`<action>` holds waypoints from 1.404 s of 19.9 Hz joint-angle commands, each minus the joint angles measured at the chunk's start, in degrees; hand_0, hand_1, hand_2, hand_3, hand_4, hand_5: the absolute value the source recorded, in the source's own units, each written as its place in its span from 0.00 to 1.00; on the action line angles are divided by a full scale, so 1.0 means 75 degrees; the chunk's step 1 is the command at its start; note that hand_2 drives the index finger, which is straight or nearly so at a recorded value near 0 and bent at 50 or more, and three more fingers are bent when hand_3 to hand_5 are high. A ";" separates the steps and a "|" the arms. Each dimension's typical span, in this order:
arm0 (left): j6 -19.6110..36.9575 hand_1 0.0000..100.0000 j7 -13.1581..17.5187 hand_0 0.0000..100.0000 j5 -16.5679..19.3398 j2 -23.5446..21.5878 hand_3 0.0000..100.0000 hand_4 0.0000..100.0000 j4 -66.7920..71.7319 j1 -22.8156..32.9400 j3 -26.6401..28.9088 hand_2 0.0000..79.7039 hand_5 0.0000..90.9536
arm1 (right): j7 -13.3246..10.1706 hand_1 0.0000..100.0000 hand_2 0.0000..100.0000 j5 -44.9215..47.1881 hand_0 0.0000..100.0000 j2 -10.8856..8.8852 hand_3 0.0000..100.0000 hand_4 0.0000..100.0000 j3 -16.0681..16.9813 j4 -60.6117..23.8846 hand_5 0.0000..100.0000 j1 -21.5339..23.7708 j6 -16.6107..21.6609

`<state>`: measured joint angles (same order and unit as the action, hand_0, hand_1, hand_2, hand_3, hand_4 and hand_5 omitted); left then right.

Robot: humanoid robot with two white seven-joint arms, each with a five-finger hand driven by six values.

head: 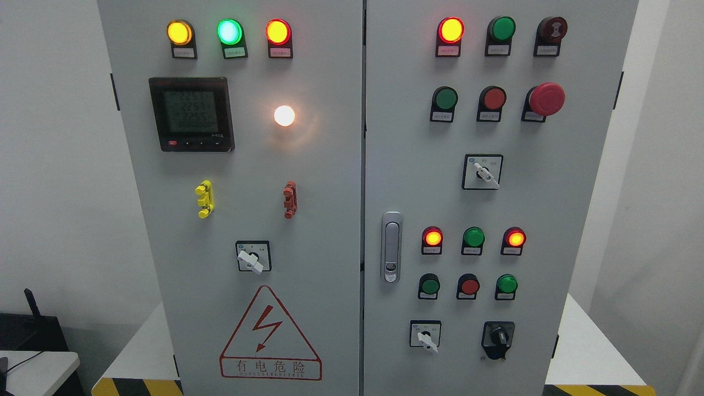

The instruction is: Turn on light switch 1

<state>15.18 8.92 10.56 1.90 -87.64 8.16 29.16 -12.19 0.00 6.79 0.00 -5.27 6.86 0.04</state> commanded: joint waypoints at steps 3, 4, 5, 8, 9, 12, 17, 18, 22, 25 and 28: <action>-0.0114 0.00 0.0274 0.35 -0.0142 -0.0615 0.19 0.24 0.5984 0.0728 0.1937 0.08 0.12 | -0.0003 0.39 0.00 -0.0035 0.12 -0.0003 0.00 0.00 -0.0176 0.0000 0.00 0.0012 -0.0006; -0.0114 0.00 0.0344 0.36 -0.0130 -0.0686 0.15 0.21 0.6559 0.0741 0.1855 0.04 0.10 | -0.0003 0.39 0.00 -0.0035 0.12 -0.0003 0.00 0.00 -0.0176 0.0000 0.00 0.0000 -0.0006; -0.0114 0.00 0.0403 0.35 -0.0142 -0.0802 0.14 0.20 0.7144 0.0741 0.1796 0.03 0.09 | -0.0003 0.39 0.00 -0.0035 0.12 -0.0003 0.00 0.00 -0.0176 0.0000 0.00 0.0000 -0.0006; -0.0114 0.00 0.0684 0.37 -0.0130 -0.1061 0.05 0.11 0.8600 0.0741 0.1504 0.00 0.00 | -0.0003 0.39 0.00 -0.0035 0.12 -0.0003 0.00 0.00 -0.0176 0.0000 0.00 0.0000 -0.0006; -0.0114 0.00 0.0731 0.40 -0.0118 -0.1084 0.02 0.09 0.8882 0.0741 0.1259 0.00 0.00 | -0.0003 0.39 0.00 -0.0035 0.12 -0.0003 0.00 0.00 -0.0176 0.0000 0.00 0.0000 -0.0006; -0.0125 0.00 0.0709 0.43 -0.0013 -0.1166 0.00 0.01 0.9830 0.0741 0.0066 0.00 0.00 | -0.0003 0.39 0.00 -0.0035 0.12 -0.0003 0.00 0.00 -0.0176 0.0000 0.00 0.0012 -0.0006; -0.0160 0.00 0.0638 0.45 0.0185 -0.1143 0.00 0.00 1.0828 0.0566 -0.1330 0.00 0.00 | -0.0003 0.39 0.00 -0.0035 0.12 -0.0003 0.00 0.00 -0.0176 0.0000 0.00 0.0012 -0.0006; -0.0242 0.00 0.0627 0.45 0.0279 -0.1143 0.00 0.00 1.1016 0.0437 -0.1577 0.00 0.00 | -0.0003 0.39 0.00 -0.0035 0.12 0.0009 0.00 0.00 -0.0176 0.0000 0.00 0.0000 -0.0006; -0.0547 0.00 0.0463 0.46 0.1168 -0.1108 0.00 0.00 1.1801 -0.0043 -0.1896 0.00 0.00 | -0.0003 0.39 0.00 -0.0035 0.12 -0.0003 0.00 0.00 -0.0176 0.0000 0.00 0.0000 -0.0006; -0.0734 0.00 0.0427 0.44 0.1697 -0.1050 0.00 0.00 1.1943 -0.0232 -0.1896 0.00 0.00 | -0.0003 0.39 0.00 -0.0035 0.12 0.0009 0.00 0.00 -0.0176 0.0000 0.00 0.0000 -0.0006; -0.0910 0.00 0.0439 0.43 0.1932 -0.0898 0.00 0.00 1.1920 -0.0337 -0.1931 0.00 0.00 | -0.0003 0.39 0.00 -0.0035 0.12 -0.0003 0.00 0.00 -0.0176 0.0000 0.00 0.0000 -0.0006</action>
<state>9.47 12.25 20.34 -5.34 -13.13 7.96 21.20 -12.19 0.00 6.79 0.00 -5.27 6.87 0.04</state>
